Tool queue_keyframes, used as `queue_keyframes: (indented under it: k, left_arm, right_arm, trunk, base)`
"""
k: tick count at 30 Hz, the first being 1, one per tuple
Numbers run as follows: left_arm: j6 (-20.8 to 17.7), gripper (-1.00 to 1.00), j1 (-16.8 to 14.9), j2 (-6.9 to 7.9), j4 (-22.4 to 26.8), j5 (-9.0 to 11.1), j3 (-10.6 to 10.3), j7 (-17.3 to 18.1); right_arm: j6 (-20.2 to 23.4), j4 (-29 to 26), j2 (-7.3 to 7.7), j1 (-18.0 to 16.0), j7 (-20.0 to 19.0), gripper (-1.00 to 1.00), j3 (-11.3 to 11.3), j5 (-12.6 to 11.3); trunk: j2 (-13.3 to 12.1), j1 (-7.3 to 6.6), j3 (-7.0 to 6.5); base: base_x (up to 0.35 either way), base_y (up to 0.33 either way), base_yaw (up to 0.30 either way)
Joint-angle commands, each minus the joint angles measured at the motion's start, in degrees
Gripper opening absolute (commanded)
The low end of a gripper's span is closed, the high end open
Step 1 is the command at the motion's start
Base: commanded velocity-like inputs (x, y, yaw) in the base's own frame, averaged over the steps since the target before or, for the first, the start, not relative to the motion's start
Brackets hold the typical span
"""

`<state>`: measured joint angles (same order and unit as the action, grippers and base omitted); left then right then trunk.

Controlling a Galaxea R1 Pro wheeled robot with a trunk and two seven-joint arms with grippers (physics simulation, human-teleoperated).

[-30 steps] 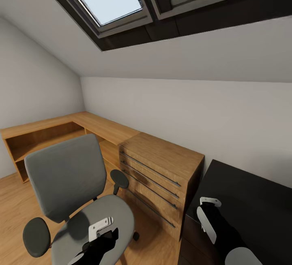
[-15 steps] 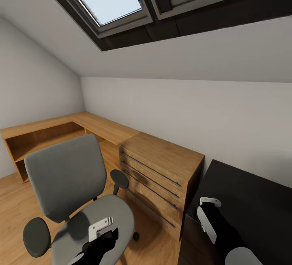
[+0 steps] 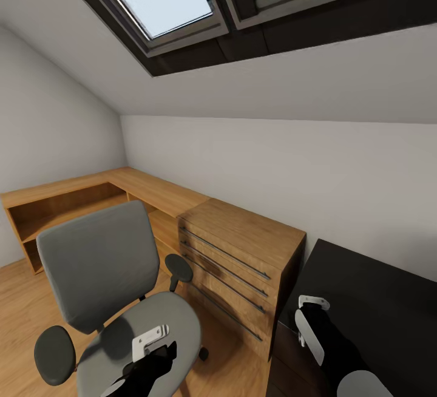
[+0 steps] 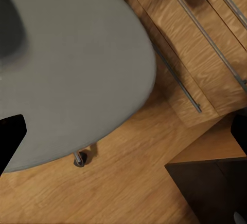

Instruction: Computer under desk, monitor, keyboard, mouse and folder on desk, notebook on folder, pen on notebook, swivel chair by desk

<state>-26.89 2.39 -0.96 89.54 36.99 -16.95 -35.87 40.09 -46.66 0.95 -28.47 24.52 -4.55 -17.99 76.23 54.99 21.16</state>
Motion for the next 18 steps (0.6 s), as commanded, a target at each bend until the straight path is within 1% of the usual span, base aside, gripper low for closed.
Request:
queue_keyframes:
  k: [1,7,18]
  left_arm:
    - [-0.1,1.00,0.0,-0.01,0.1,0.5,0.0,-0.4]
    - [-0.1,1.00,0.0,-0.01,0.1,0.5,0.0,-0.4]
    - [-0.1,1.00,0.0,-0.01,0.1,0.5,0.0,-0.4]
  right_arm:
    - [0.6,2.9,0.09,0.0,0.4,-1.00,-0.3,-0.6]
    - [0.6,2.8,0.10,0.0,-0.3,-1.00,-0.3,-0.6]
    - [0.6,2.3,0.11,0.0,-0.4,-1.00,-0.2,-0.6]
  trunk:
    - [0.0,0.01,0.07]
    - [0.0,0.01,0.07]
    - [0.0,0.01,0.07]
  base:
    - [0.000,0.000,0.000]
    - [0.000,0.000,0.000]
    - [0.000,0.000,0.000]
